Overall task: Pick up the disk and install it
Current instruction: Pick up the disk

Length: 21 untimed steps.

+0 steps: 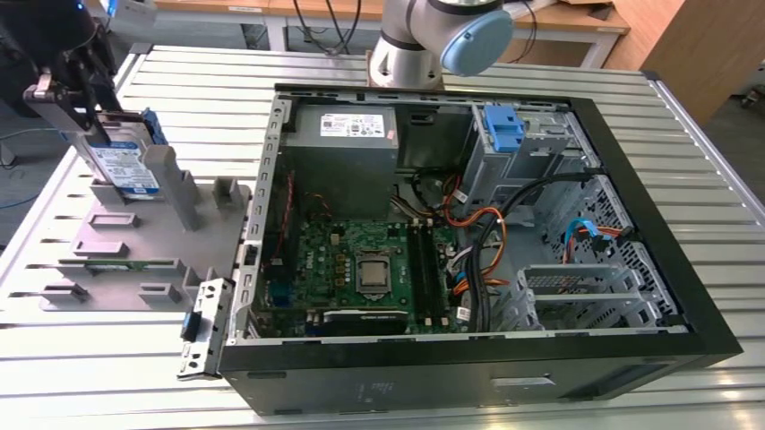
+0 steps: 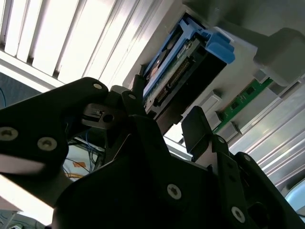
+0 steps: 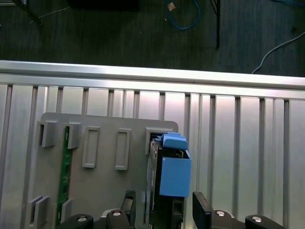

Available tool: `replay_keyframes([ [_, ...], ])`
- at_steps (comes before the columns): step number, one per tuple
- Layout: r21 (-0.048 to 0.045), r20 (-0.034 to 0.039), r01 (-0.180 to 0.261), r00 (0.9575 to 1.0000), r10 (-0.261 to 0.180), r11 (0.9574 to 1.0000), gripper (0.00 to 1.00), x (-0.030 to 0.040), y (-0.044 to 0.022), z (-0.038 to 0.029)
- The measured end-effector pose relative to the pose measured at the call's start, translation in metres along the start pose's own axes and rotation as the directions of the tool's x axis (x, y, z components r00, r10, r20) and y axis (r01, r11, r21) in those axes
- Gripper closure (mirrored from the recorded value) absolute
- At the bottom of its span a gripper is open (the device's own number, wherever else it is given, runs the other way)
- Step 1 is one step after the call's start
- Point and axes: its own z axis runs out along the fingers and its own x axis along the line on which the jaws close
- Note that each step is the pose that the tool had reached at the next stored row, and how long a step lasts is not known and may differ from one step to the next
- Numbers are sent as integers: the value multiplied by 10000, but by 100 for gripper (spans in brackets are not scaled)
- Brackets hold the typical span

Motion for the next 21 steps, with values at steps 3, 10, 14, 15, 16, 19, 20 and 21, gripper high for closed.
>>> replay_keyframes([
  [3,-3,-3,37,10000,-37,10000,42,0,0,12],
  [10,3,10,38,10000,-38,10000,42,0,0,15],
  [14,37,9,39,10000,-39,10000,42,-4,25,17],
  [15,54,9,41,10000,-41,10000,42,-7,37,19],
  [16,67,8,41,10000,-41,10000,42,-10,50,21],
  [19,120,5,43,10000,-43,9999,42,-17,96,26],
  [20,140,5,43,10000,-43,9999,42,-19,111,28],
  [21,162,4,43,10000,-43,9999,42,-22,130,30],
])
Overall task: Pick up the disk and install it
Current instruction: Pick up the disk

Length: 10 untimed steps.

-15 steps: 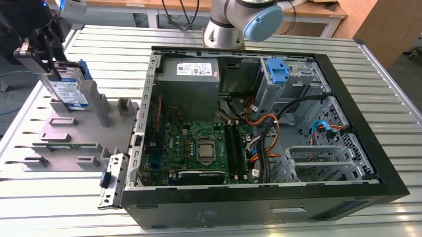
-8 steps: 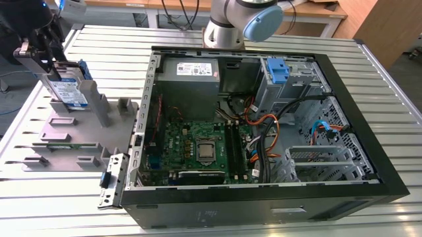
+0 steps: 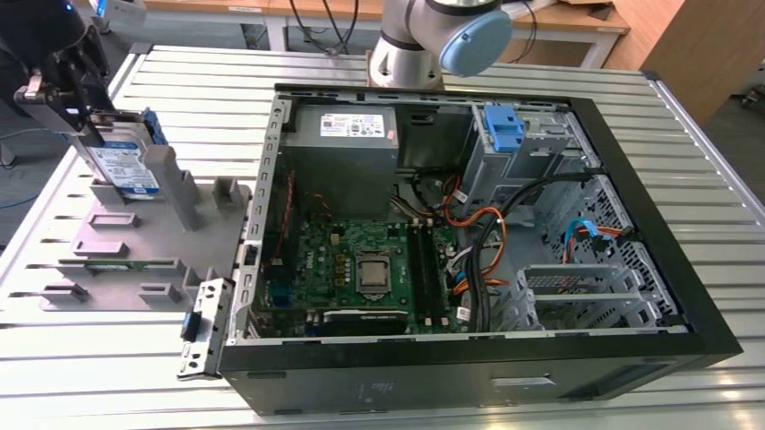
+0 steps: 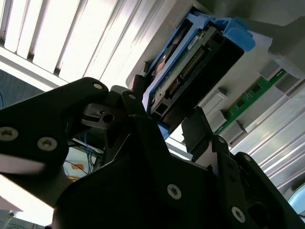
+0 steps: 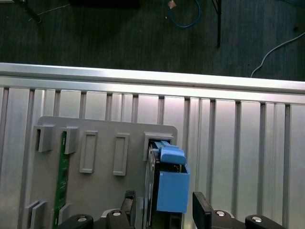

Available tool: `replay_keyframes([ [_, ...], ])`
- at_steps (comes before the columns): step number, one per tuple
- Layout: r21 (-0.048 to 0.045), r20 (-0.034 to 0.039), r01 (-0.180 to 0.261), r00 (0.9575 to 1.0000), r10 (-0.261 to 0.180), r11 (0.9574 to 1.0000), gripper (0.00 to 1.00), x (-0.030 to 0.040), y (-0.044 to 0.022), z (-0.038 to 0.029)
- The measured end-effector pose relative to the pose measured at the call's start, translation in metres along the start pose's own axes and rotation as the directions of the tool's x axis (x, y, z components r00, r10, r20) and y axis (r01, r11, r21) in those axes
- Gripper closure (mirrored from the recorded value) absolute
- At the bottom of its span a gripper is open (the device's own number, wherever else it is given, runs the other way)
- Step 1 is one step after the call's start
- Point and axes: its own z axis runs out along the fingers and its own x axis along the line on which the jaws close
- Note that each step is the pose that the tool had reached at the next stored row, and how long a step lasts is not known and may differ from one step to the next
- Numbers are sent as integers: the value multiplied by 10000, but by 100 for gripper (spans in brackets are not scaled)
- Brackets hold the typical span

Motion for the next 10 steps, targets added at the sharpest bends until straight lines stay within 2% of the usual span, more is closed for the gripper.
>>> replay_keyframes([
  [10,183,-7,4,10000,-4,9998,42,-12,167,13],
])
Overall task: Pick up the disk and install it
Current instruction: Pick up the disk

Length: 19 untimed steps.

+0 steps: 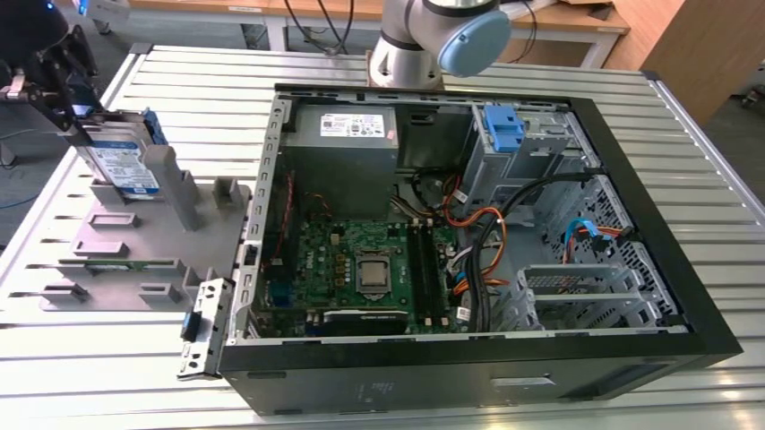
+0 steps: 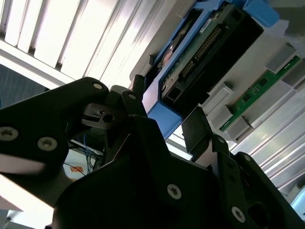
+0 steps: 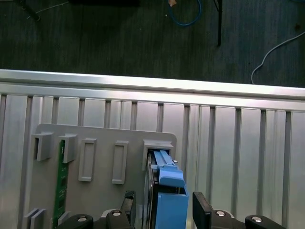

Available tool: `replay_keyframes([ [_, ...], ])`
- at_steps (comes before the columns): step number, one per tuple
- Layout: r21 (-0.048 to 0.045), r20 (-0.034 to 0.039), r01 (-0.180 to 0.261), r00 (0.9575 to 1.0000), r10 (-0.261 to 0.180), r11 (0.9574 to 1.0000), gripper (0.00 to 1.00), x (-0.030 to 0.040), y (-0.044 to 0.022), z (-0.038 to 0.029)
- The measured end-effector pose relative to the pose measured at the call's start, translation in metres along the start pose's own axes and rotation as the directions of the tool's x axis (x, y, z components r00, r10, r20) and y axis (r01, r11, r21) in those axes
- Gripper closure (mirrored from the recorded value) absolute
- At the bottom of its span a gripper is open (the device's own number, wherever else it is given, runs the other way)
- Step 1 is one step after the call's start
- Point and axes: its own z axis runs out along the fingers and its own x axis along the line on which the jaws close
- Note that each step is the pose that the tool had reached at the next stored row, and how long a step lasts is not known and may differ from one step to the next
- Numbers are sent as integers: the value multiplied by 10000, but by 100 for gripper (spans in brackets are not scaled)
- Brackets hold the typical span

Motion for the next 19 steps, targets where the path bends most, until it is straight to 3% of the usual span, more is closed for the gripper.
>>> replay_keyframes([
  [16,14,-1,1,10000,-1,10000,42,-2,14,-39],
  [19,23,28,3,10000,-3,10000,42,-5,13,-39],
])
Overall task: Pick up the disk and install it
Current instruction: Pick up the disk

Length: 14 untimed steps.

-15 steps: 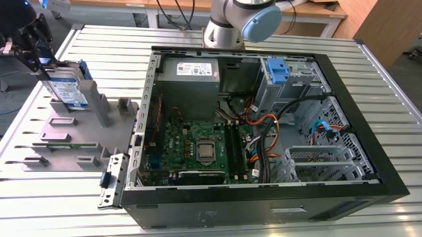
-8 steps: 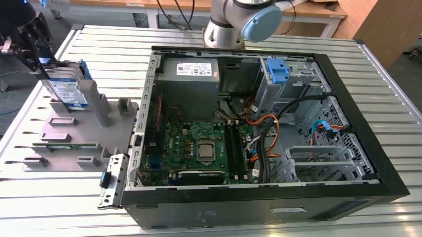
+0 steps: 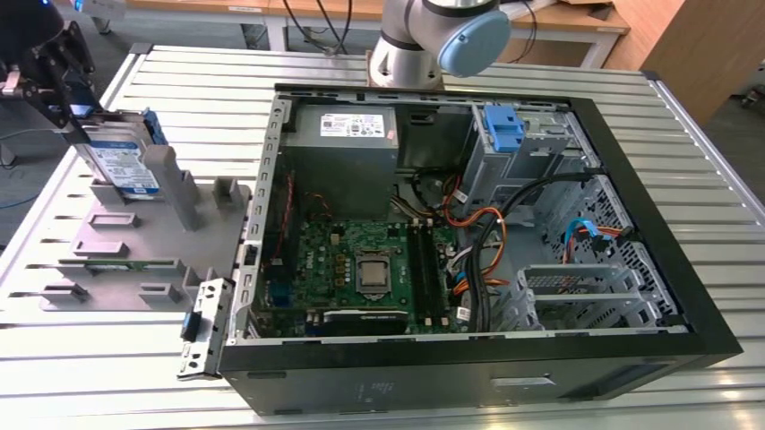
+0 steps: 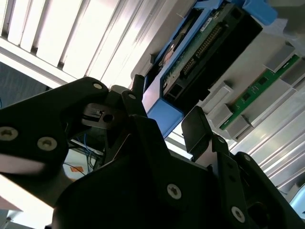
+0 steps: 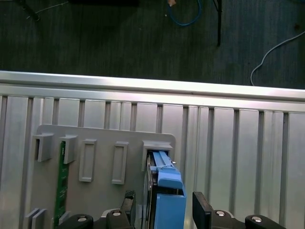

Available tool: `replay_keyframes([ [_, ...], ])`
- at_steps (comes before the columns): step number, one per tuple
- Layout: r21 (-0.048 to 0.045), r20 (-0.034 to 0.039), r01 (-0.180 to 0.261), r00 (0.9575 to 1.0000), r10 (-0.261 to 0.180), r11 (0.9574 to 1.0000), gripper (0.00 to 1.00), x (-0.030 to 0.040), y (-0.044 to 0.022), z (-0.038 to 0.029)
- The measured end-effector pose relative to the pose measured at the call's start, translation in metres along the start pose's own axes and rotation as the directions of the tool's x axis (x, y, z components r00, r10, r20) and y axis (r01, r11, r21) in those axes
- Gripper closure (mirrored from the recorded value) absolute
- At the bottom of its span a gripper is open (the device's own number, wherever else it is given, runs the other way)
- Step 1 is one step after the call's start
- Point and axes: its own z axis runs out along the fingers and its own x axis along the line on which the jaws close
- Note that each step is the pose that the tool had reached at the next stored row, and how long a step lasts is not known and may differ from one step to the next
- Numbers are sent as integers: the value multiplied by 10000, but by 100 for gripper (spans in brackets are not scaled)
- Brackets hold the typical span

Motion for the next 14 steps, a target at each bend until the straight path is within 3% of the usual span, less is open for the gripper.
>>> replay_keyframes([
  [14,32,11,-1,10000,1,10000,42,-13,29,2],
])
